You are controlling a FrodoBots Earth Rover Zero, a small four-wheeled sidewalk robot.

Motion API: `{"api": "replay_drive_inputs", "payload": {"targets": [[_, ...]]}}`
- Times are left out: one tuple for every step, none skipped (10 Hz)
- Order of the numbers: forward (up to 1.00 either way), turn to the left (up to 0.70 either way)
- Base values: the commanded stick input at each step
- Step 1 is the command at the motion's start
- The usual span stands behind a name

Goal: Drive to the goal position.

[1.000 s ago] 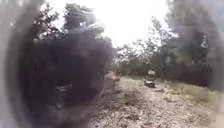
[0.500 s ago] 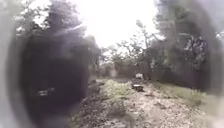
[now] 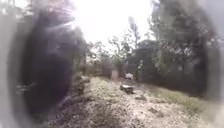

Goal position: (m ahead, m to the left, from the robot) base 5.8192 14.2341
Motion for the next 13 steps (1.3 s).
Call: {"api": "replay_drive_inputs", "payload": {"targets": [[0.85, 0.00], [0.85, 0.00], [0.85, 0.00], [0.85, 0.00], [0.85, 0.00], [0.85, 0.00], [0.85, 0.00], [0.85, 0.00], [0.85, 0.00], [0.85, 0.00], [0.72, 0.36], [0.70, 0.30], [0.27, 0.08]]}}
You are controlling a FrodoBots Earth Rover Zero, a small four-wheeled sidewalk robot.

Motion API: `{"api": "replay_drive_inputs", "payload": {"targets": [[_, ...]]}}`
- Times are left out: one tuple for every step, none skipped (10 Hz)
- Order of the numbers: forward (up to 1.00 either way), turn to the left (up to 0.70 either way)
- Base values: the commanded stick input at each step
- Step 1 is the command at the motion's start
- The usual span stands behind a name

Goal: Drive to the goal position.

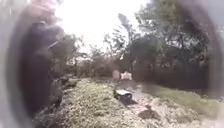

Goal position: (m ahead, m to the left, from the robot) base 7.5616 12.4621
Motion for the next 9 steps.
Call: {"api": "replay_drive_inputs", "payload": {"targets": [[0.00, 0.00], [0.00, 0.00], [0.00, 0.00], [0.00, 0.00], [0.00, 0.00], [0.00, 0.00], [0.00, 0.00], [0.00, 0.00], [0.00, 0.00]]}}
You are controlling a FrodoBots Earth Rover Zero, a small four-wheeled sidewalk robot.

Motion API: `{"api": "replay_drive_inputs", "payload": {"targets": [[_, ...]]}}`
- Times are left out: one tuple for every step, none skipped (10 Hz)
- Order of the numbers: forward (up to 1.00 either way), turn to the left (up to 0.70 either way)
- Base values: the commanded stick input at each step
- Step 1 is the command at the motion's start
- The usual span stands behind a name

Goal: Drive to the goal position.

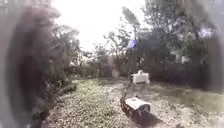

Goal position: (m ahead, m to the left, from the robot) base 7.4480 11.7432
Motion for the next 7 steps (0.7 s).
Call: {"api": "replay_drive_inputs", "payload": {"targets": [[0.49, 0.01], [0.49, 0.09], [0.49, 0.30], [0.49, 0.49], [0.49, 0.49], [0.49, 0.26], [0.49, 0.00]]}}
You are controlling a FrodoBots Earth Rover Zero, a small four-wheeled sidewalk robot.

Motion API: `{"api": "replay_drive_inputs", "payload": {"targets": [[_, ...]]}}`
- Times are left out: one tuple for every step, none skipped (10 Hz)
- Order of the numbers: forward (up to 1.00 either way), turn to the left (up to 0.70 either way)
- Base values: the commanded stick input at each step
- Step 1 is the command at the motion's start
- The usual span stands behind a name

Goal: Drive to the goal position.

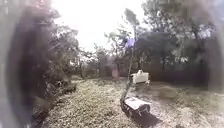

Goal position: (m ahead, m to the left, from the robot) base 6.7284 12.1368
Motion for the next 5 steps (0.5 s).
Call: {"api": "replay_drive_inputs", "payload": {"targets": [[0.49, 0.00], [0.49, 0.00], [0.49, 0.00], [0.49, 0.00], [0.49, 0.00]]}}
